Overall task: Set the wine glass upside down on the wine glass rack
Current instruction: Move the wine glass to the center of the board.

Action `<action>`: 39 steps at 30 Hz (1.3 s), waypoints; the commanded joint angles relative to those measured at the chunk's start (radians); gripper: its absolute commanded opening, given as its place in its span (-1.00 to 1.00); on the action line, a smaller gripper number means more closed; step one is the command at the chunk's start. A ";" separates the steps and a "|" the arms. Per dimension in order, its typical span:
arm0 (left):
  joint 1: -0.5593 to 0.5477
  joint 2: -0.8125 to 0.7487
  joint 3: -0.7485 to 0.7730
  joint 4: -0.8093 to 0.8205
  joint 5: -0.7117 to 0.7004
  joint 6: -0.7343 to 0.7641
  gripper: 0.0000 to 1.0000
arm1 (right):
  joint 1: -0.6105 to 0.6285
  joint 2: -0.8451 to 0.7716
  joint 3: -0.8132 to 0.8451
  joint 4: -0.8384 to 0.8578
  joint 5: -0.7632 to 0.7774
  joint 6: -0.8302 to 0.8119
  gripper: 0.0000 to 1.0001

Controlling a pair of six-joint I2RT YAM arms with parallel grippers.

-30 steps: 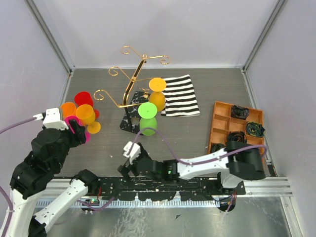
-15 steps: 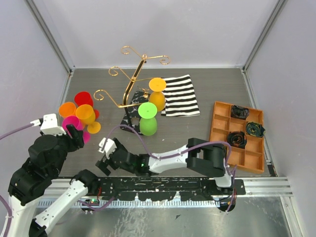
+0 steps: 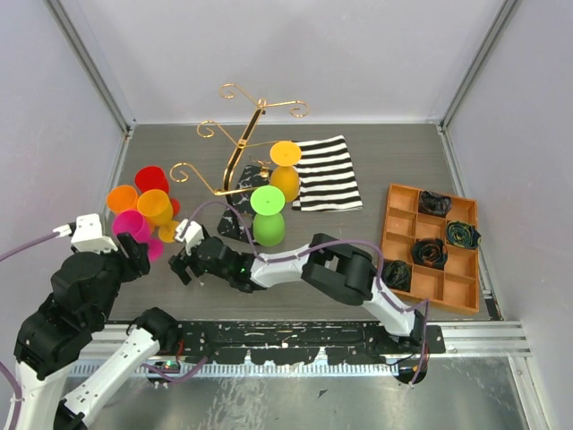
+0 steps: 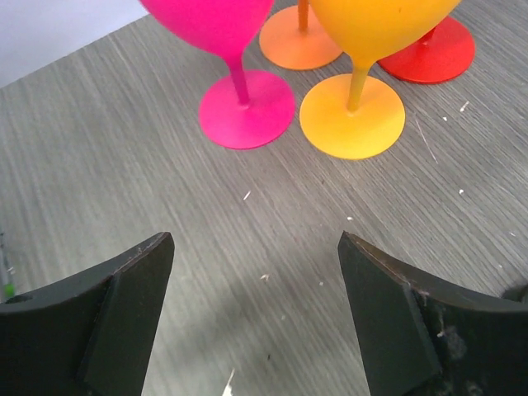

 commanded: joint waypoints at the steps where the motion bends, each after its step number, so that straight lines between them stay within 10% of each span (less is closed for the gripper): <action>1: 0.005 -0.038 -0.022 0.010 -0.028 -0.026 0.30 | -0.022 0.060 0.105 0.100 -0.034 0.011 0.71; 39: 0.005 -0.101 -0.081 0.038 -0.065 -0.054 0.14 | -0.128 0.435 0.561 0.151 -0.036 -0.007 0.22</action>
